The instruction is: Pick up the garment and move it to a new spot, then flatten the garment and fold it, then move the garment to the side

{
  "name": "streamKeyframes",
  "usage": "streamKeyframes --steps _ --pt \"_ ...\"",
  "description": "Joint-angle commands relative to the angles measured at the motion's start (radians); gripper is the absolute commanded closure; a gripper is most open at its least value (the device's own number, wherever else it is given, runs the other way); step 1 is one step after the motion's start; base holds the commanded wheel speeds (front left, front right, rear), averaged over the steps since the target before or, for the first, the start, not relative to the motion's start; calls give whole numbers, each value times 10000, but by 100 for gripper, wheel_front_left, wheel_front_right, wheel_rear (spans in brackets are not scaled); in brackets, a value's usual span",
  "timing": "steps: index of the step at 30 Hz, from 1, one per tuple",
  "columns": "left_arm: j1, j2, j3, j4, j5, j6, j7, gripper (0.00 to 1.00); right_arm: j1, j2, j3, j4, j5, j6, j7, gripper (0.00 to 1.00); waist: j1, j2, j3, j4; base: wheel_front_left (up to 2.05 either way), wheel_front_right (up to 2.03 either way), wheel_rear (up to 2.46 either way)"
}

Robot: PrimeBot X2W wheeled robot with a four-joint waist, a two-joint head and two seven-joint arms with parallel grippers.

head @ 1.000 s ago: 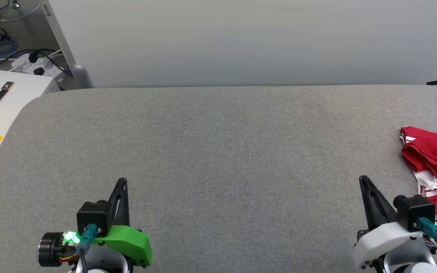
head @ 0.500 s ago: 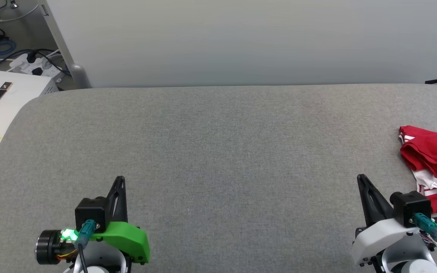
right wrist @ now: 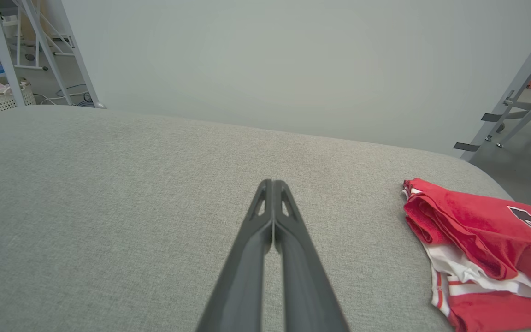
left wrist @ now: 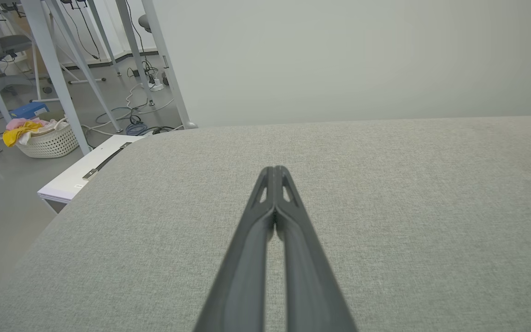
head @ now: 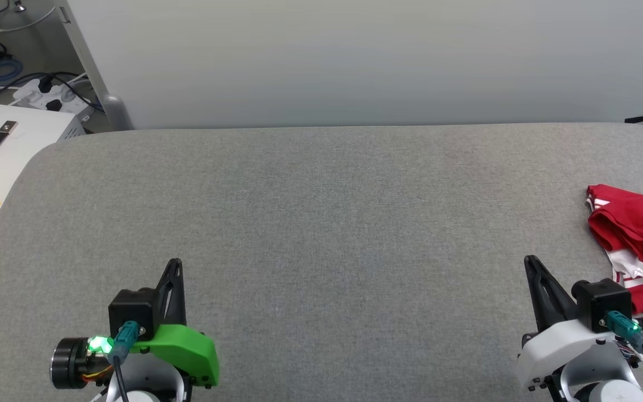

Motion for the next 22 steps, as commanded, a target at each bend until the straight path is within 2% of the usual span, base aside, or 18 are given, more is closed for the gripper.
streamKeyframes --steps 1,22 --pt "-177 -45 9 -30 97 -41 -9 100 -165 16 9 24 -97 -7 30 100 0 0 0 0 0 0 0" --pt "-177 -45 9 -30 97 -41 -9 100 -165 16 9 24 -97 -7 30 100 0 0 0 0 0 0 0"
